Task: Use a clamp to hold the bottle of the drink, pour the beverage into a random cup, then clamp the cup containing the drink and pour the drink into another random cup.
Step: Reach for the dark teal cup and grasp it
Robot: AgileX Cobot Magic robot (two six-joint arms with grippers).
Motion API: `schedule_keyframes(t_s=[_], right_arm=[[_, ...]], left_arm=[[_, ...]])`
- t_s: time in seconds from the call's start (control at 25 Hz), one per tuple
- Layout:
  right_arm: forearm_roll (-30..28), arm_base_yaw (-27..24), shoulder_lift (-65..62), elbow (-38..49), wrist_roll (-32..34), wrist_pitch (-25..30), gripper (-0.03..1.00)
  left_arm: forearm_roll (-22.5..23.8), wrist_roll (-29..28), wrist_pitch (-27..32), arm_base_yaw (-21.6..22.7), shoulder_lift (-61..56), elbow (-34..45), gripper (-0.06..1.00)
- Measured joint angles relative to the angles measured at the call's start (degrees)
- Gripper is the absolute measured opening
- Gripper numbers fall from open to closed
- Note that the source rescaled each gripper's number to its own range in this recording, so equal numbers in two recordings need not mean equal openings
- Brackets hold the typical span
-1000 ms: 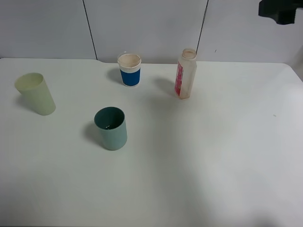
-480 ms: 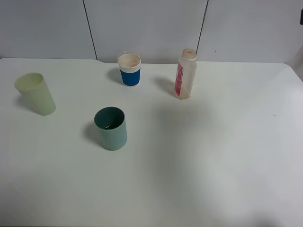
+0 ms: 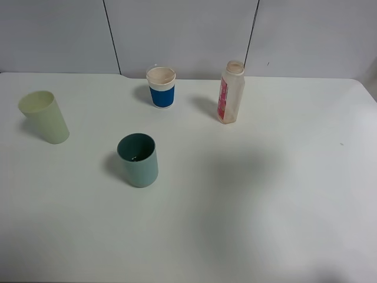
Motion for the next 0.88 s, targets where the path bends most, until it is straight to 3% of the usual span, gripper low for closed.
schedule_keyframes(t_s=[0.52,0.64,0.88], right_arm=[[5.13,0.00,-10.78,-0.04,0.00,13.07,1.00],[5.83,0.00,-11.51,1.20,0.00,13.41,1.00],[9.30,0.00,-17.25,14.13,0.00,9.29,1.00]], left_arm=[[0.00,0.00,0.00,0.00,0.00,0.00,0.93],[0.00,0.00,0.00,0.00,0.00,0.00,0.93],[0.00,0.00,0.00,0.00,0.00,0.00,0.93]])
